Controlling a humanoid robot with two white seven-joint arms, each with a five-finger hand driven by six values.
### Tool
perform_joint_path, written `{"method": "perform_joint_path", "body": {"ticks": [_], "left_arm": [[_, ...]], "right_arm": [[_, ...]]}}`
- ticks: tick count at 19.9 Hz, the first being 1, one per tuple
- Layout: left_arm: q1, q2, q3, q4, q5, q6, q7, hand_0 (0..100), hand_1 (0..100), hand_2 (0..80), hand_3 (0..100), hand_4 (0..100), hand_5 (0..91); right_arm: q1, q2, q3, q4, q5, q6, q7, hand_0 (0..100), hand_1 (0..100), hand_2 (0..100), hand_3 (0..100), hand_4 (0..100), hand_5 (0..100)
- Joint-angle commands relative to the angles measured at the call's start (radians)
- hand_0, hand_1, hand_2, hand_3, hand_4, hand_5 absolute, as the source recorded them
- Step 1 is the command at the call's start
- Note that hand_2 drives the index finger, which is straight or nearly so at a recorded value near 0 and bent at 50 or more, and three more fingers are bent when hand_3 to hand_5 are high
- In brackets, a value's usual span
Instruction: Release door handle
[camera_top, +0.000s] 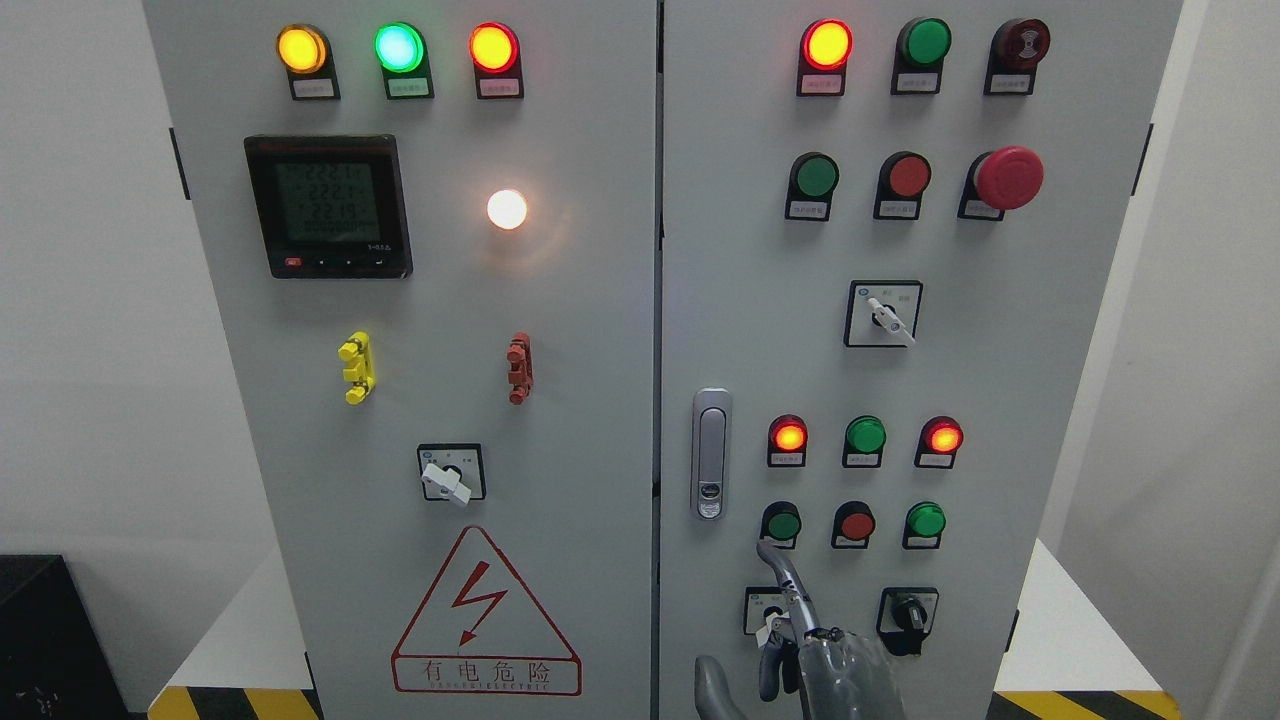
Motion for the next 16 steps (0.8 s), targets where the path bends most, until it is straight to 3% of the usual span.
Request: {"method": "perform_joint_path", "body": {"ticks": [1,10,16], "left_arm": [[0.0,0.0,-0.02,-0.015,0.0,0.001,0.0,0,0,2.3,8,1,0.0],[0.0,0.0,-0.02,-0.015,0.0,0.001,0.0,0,0,2.3,8,1,0.0],[0.0,0.0,-0.02,-0.017,0.0,0.001,0.0,0,0,2.4,8,1,0.0]], "right_arm": [[-0.05,0.002,0.033,0.073,0.113,0.017,0.01,40,34,0,100,100,100],[-0.109,0.002,0.033,0.132,0.255,0.023,0.01,41,32,0,100,100,100],[-0.147,0.004,0.033,0.164,0.336,0.076,0.01,41,30,0,100,100,100]]}}
